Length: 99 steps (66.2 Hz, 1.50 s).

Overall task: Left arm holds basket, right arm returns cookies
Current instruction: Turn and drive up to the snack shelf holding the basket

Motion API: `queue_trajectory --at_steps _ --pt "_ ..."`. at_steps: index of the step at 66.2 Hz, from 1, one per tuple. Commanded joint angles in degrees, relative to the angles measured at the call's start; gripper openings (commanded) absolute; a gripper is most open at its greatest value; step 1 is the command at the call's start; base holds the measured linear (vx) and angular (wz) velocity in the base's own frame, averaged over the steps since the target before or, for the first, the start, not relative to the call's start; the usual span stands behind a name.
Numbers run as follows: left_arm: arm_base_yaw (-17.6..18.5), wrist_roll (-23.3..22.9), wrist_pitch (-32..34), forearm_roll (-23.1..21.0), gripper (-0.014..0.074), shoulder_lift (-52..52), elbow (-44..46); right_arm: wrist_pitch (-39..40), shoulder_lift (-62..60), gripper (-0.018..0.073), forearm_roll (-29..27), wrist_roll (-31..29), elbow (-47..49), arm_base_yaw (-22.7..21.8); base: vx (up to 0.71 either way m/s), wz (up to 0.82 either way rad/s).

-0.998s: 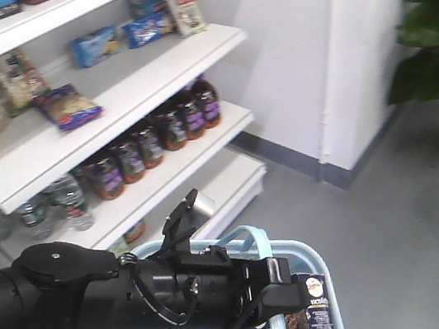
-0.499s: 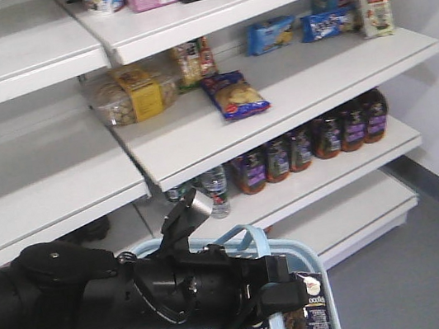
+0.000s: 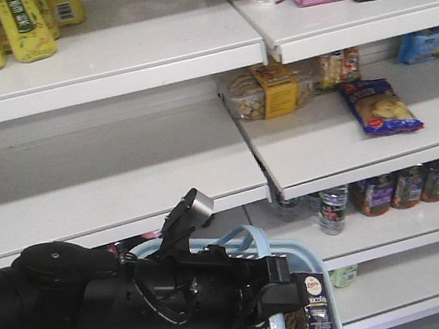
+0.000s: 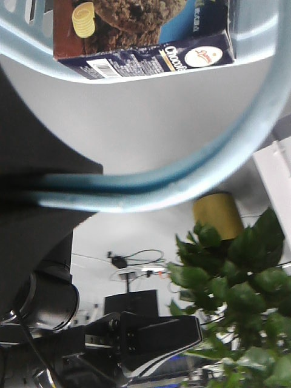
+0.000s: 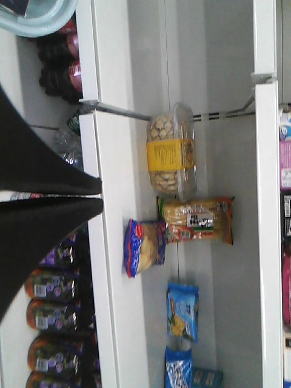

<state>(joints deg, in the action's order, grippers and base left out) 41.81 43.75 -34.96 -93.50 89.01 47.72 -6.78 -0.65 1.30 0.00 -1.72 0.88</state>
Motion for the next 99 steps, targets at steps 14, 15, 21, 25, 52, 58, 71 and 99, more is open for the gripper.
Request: queue_trajectory --at_steps 14,15,21,25,52,58,71,99 --pt "0.14 0.15 -2.65 -2.92 -0.0006 -2.62 1.64 4.38 -0.59 -0.0009 0.28 -0.51 0.06 0.07 0.11 0.47" --pt "0.14 0.15 -2.65 -2.92 -0.0006 -2.62 1.64 4.38 -0.59 -0.0009 0.28 -0.51 0.06 0.07 0.10 0.37" --pt "0.14 0.15 -2.60 -2.92 -0.0006 -2.62 1.64 4.38 -0.59 -0.0009 0.28 -0.51 0.06 0.07 0.10 0.29" --pt "0.14 0.15 -2.60 -2.92 -0.0006 -2.62 1.64 4.38 -0.59 -0.0009 0.28 -0.51 0.06 0.07 0.09 0.19" --pt "0.14 0.15 -2.60 -2.92 -0.0006 -2.62 1.64 4.38 -0.59 -0.0009 0.28 -0.51 0.06 0.07 0.07 0.06" --pt "0.14 0.15 -2.60 -2.92 -0.0006 -2.62 1.64 4.38 -0.59 -0.0009 0.28 -0.51 0.06 0.07 0.07 0.00" --pt "0.14 0.15 -2.60 -2.92 -0.0006 -2.62 1.64 4.38 -0.59 -0.0009 0.28 -0.51 0.06 0.07 0.08 0.01" --pt "0.14 0.15 -2.60 -2.92 -0.0006 -2.62 1.64 4.38 -0.59 -0.0009 0.28 -0.51 0.06 0.07 0.09 0.00"
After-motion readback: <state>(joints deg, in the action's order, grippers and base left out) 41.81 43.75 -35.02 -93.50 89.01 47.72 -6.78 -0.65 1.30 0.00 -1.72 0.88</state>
